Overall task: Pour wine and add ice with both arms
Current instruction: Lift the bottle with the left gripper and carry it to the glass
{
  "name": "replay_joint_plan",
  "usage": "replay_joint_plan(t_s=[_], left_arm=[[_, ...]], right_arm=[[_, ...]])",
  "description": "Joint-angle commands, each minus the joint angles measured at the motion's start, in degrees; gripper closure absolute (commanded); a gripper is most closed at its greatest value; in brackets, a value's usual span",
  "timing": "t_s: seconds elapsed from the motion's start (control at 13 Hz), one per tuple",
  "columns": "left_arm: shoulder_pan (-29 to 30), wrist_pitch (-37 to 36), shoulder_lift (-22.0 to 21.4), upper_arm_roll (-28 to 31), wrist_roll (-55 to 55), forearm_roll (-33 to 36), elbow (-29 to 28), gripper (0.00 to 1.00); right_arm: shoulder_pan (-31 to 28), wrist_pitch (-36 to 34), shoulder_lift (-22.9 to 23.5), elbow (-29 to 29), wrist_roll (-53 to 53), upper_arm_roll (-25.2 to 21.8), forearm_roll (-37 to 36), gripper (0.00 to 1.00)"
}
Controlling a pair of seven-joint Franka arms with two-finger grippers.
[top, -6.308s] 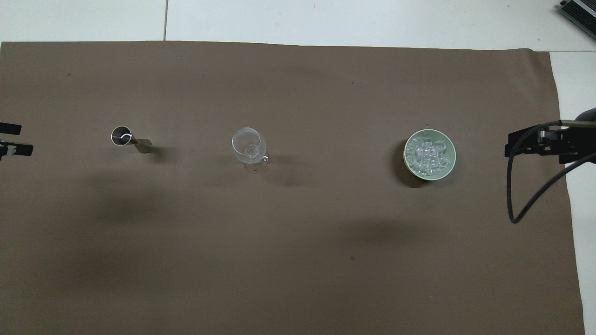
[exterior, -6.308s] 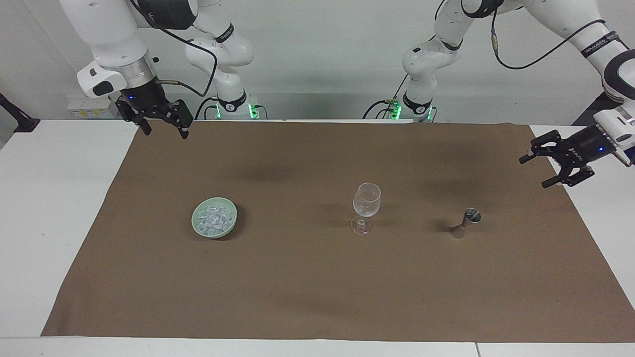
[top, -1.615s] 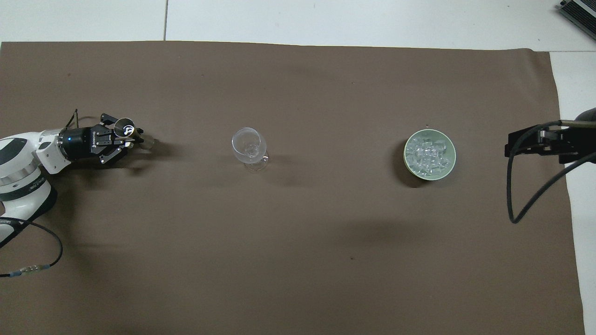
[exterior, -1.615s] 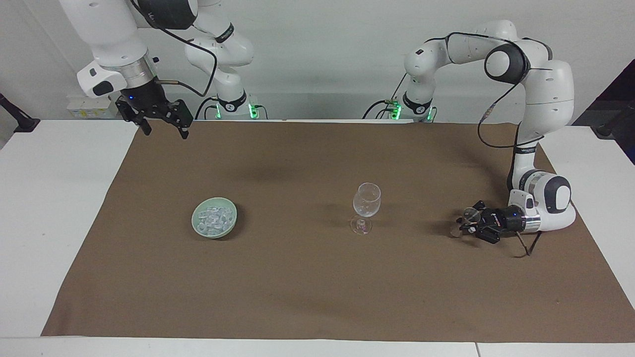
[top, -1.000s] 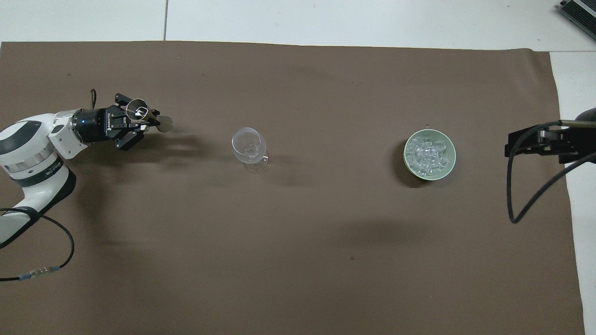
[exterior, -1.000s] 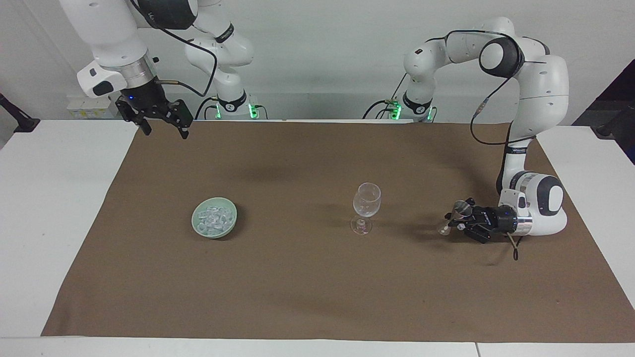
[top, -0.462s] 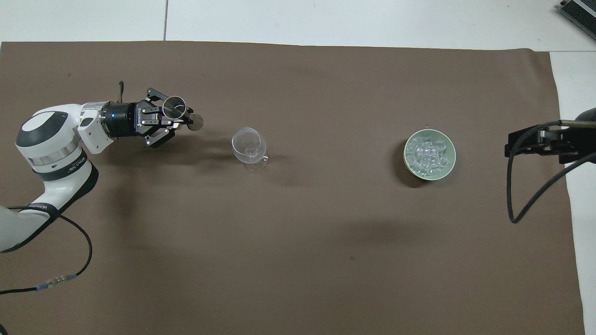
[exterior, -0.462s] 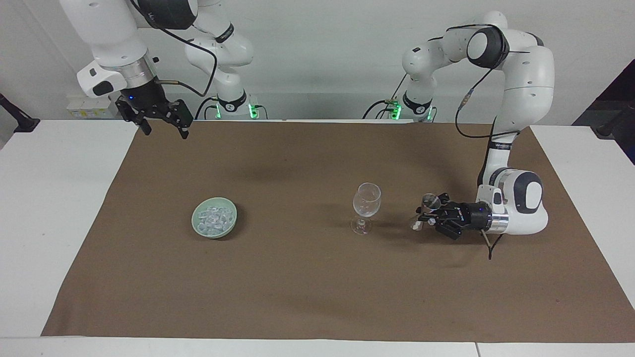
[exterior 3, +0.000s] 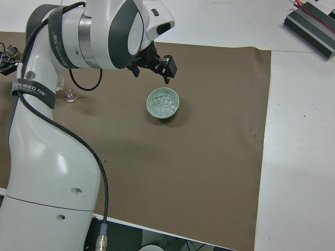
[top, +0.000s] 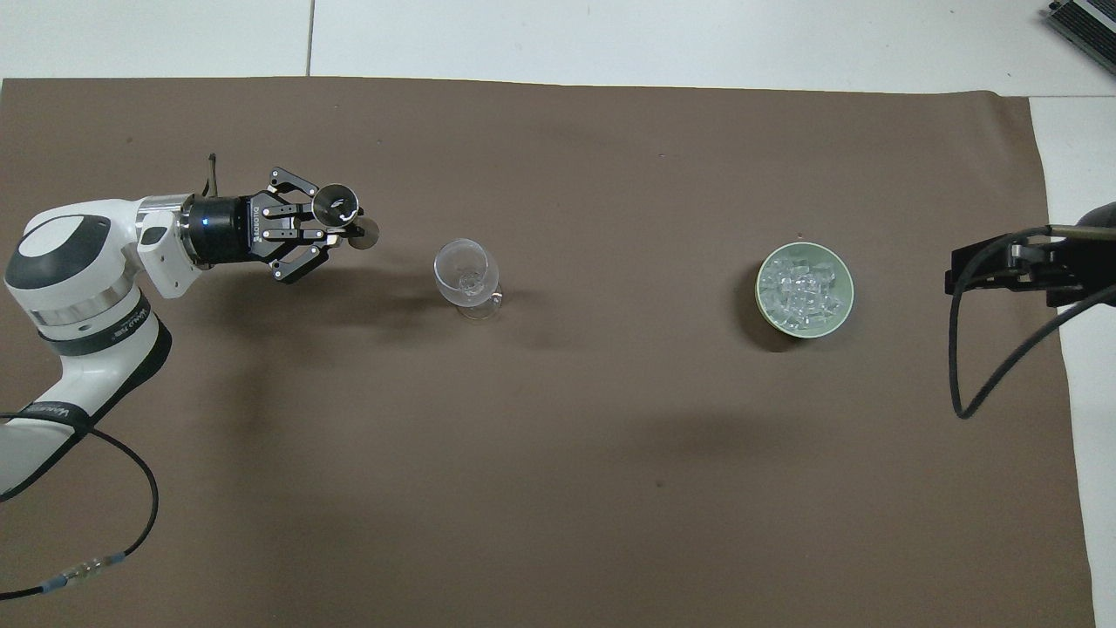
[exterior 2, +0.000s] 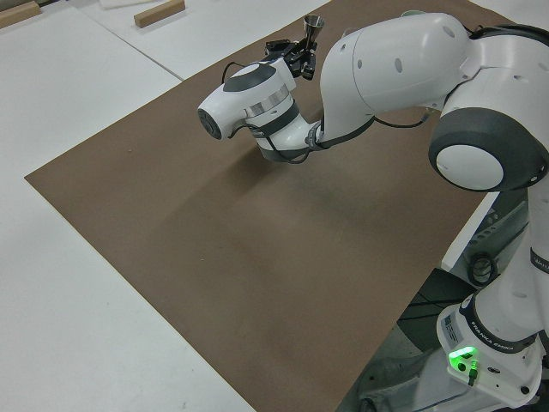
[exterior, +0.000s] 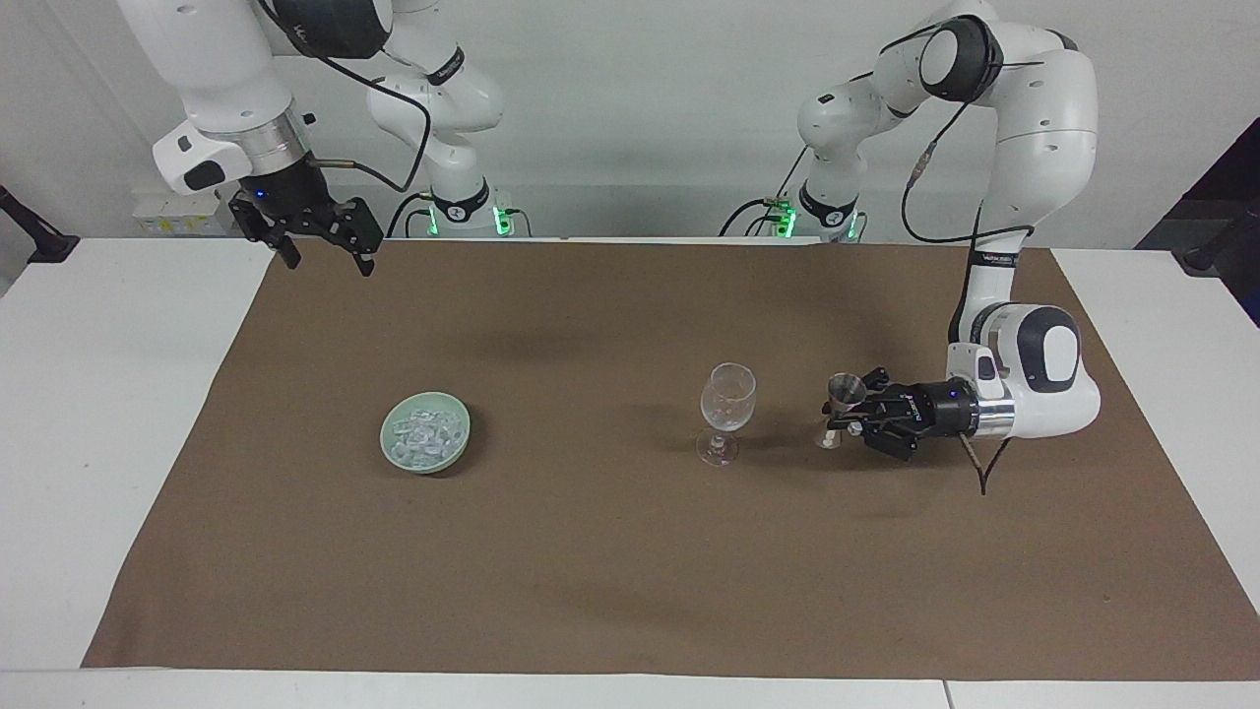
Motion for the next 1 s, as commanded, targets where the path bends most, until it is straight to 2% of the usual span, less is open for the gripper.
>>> replay_joint_plan(t_s=[0.0,0.92], left_arm=[[-1.45,3.29,-5.52,1.12,-0.70,-1.11,-6.10,1.00],[-4.35,8.48,-11.67,1.12,-4.82,-1.11,-9.96,1.00]], right_arm=[[-0.79,-0.89,0.09,0.59,-1.41,0.21,0.56,0.00],[-0.79,-0.89,0.09,0.59,-1.41,0.21,0.56,0.00]])
